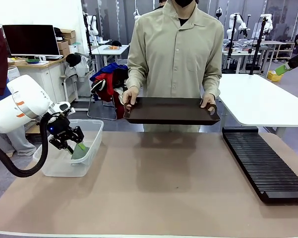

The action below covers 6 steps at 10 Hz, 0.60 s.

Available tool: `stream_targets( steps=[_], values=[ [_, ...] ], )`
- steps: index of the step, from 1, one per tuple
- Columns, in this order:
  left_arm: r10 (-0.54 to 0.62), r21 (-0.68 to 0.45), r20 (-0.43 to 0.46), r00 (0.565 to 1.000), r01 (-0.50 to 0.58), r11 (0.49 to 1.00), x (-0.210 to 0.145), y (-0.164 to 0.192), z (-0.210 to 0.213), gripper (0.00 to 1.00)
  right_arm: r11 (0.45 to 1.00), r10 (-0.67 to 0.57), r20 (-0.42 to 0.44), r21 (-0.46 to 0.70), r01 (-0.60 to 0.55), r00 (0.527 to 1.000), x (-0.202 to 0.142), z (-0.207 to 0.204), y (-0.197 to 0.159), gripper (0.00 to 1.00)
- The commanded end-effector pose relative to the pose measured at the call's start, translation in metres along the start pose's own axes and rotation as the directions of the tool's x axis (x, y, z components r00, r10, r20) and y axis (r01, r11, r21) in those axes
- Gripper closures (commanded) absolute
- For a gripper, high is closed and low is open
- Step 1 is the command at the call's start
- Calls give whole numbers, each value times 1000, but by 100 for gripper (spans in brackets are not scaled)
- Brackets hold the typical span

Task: Sort PCBs into racks and boxes based on the side picked up.
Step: If the short side of the Blank PCB is picked up, insert it into the PCB Rack ; if the long side is picked up, place it in the Organizing box.

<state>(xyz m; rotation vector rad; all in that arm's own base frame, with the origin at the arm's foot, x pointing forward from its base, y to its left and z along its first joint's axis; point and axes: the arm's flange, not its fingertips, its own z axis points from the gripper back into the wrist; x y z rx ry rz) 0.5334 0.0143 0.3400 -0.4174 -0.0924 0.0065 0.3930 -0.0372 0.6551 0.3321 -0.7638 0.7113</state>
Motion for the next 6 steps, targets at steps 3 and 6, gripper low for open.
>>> stream_targets(
  steps=[3, 6],
  values=[
    [-28, 37, -6, 1000, 28, 999, -4, -3, 19, 0, 1000, 3, -3, 10, -3, 1000, -2, -1, 0, 0],
    [-46, 50, 18, 999, 45, 998, -3, -9, 27, 0, 1000, 3, -3, 10, -3, 1000, -2, -1, 0, 0]
  ],
)
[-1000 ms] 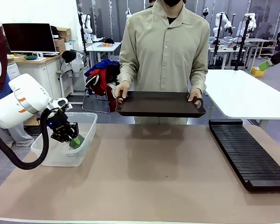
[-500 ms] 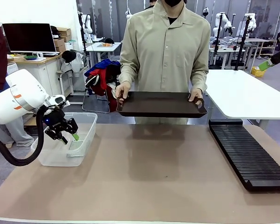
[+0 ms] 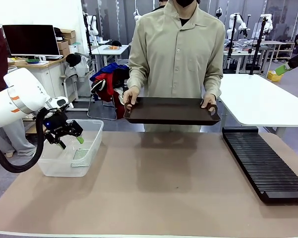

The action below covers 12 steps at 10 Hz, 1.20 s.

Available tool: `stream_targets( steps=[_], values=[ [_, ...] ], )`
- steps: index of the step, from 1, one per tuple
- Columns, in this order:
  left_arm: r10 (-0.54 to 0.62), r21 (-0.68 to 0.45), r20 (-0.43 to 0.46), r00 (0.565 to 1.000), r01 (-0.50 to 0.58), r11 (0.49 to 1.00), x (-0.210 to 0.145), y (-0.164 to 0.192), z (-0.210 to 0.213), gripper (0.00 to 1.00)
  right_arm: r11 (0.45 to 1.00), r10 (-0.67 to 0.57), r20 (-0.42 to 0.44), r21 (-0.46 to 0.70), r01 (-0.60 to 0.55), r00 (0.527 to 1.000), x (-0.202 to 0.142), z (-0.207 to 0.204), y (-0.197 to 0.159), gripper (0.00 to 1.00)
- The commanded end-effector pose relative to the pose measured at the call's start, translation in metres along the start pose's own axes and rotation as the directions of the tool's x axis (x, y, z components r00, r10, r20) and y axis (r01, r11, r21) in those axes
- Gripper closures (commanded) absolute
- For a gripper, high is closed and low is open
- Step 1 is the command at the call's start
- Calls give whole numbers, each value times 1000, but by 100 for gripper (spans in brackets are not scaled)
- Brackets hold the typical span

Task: Sort PCBs into racks and boxes based on the side picked up.
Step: If the short side of the Blank PCB is picked up, insert it into the PCB Rack ; if the long side is picked up, place it in the Organizing box.

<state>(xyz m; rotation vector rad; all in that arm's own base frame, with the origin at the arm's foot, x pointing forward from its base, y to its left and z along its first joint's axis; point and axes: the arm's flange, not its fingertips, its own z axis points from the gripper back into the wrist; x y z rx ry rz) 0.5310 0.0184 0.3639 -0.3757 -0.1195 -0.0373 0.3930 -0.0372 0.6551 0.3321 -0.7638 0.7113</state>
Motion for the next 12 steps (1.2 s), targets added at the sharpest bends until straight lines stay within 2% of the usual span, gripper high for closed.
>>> stream_targets(
  steps=[1, 3, 4, 9, 10, 12],
  values=[
    [0, 18, 1, 1000, 0, 1000, -2, -3, 4, 0, 1000, 3, -3, 10, -3, 1000, -2, -1, 0, 0],
    [38, -18, 35, 999, -37, 999, -4, -8, 3, 0, 1000, 3, -3, 10, -3, 1000, -2, -1, 0, 0],
    [-2, 1, 7, 1000, 2, 1000, 0, -1, 3, 0, 1000, 3, -3, 10, -3, 1000, -2, -1, 0, 0],
    [2, -5, 12, 1000, -2, 1000, 0, -2, 4, 0, 1000, 3, -3, 10, -3, 1000, -2, -1, 0, 0],
    [-66, -52, 14, 998, 66, 996, 4, -6, 19, 0, 1000, 3, -3, 10, -3, 1000, -2, -1, 0, 0],
    [-183, -23, 57, 981, 185, 982, 6, -19, 57, 0, 1000, 3, -3, 10, -3, 1000, -2, -1, 0, 0]
  ],
)
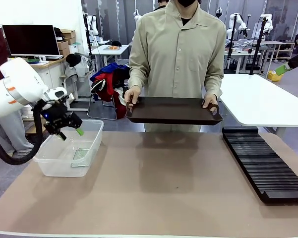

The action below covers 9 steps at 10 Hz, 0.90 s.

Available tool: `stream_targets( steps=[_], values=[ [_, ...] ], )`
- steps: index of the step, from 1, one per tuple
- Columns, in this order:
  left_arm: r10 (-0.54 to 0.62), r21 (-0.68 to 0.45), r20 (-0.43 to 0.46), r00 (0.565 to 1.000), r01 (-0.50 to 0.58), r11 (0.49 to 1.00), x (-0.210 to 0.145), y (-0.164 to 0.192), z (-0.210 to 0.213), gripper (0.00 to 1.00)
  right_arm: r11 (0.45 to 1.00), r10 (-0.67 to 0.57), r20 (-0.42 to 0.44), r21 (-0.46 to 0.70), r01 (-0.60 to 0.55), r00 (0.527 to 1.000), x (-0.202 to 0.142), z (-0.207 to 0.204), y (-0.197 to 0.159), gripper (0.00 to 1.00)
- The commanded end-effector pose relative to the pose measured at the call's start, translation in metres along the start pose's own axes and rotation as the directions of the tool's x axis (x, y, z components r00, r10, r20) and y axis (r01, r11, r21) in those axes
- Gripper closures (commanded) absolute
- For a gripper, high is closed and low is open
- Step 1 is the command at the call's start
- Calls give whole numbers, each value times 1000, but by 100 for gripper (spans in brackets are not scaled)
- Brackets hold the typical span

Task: Sort PCBs into racks and boxes based on the side picked up.
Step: If the short side of the Blank PCB is picked up, insert it into the PCB Rack ; if the long side is picked up, place it in the Organizing box.

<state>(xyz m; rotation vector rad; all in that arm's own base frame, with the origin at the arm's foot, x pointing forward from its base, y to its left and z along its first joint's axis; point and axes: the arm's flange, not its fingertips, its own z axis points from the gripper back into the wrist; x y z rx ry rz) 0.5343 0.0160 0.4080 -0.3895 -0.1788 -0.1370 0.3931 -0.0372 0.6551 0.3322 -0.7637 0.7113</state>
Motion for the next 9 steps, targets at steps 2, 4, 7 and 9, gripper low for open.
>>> stream_targets(
  steps=[2, 4, 7, 9],
  values=[
    [-196, -16, 37, 980, 197, 980, -1, -9, 56, 0, 1000, 3, -3, 10, -3, 1000, -2, -1, 0, 0],
    [-337, -3, 100, 936, 339, 941, -6, -25, 95, 0, 1000, 3, -3, 10, -3, 1000, -2, -1, 0, 0],
    [-550, -19, 155, 821, 559, 829, -19, -38, 153, 0, 1000, 3, -3, 10, -3, 1000, -2, -1, 0, 0],
    [-635, -11, 179, 751, 647, 762, -37, -47, 175, 0, 1000, 3, -3, 10, -3, 1000, -2, -1, 0, 0]
  ],
)
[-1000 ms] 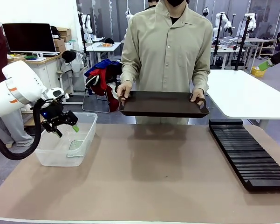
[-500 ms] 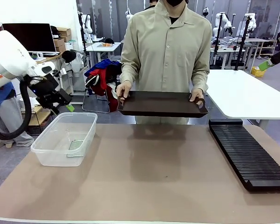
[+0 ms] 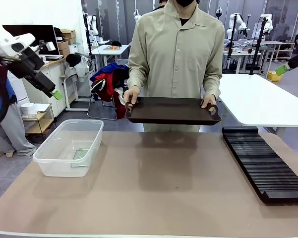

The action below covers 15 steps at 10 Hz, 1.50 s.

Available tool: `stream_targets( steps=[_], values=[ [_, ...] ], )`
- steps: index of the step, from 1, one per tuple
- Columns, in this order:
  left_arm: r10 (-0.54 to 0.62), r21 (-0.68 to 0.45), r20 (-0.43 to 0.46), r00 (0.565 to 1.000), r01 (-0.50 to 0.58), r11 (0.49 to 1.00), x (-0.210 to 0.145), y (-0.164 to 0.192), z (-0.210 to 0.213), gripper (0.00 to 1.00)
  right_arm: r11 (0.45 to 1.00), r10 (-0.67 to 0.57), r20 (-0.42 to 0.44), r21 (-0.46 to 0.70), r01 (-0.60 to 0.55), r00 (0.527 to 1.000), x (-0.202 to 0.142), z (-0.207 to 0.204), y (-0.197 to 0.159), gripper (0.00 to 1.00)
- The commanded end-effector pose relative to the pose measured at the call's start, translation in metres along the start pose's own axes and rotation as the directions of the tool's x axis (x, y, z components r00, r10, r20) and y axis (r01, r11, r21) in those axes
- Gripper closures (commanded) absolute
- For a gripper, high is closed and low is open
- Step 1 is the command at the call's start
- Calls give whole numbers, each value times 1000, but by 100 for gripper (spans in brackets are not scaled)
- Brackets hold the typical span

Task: Sort PCBs into racks and boxes based on the side picked up.
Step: If the short side of the Blank PCB is picked up, insert it into the PCB Rack ; if the long side is picked up, place it in the Organizing box.

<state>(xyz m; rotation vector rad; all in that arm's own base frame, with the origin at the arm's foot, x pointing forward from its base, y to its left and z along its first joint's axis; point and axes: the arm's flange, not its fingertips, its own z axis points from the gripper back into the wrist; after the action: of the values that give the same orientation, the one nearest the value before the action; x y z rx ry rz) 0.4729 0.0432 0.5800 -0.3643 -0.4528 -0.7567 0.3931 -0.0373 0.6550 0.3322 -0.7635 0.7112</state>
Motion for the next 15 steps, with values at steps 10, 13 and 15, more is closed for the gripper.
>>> stream_targets(
  steps=[10, 13, 15],
  values=[
    [-95, 62, 62, 994, 92, 994, -4, -25, 42, 0, 1000, 3, -3, 10, -3, 1000, -2, -1, 0, 0],
    [-277, 15, 209, 938, 281, 960, -14, -37, 47, 0, 1000, 3, -3, 10, -3, 1000, -2, -1, 0, 0],
    [-371, 56, 211, 904, 368, 928, -13, -42, 57, 0, 1000, 3, -3, 10, -3, 1000, -2, -1, 0, 0]
  ],
)
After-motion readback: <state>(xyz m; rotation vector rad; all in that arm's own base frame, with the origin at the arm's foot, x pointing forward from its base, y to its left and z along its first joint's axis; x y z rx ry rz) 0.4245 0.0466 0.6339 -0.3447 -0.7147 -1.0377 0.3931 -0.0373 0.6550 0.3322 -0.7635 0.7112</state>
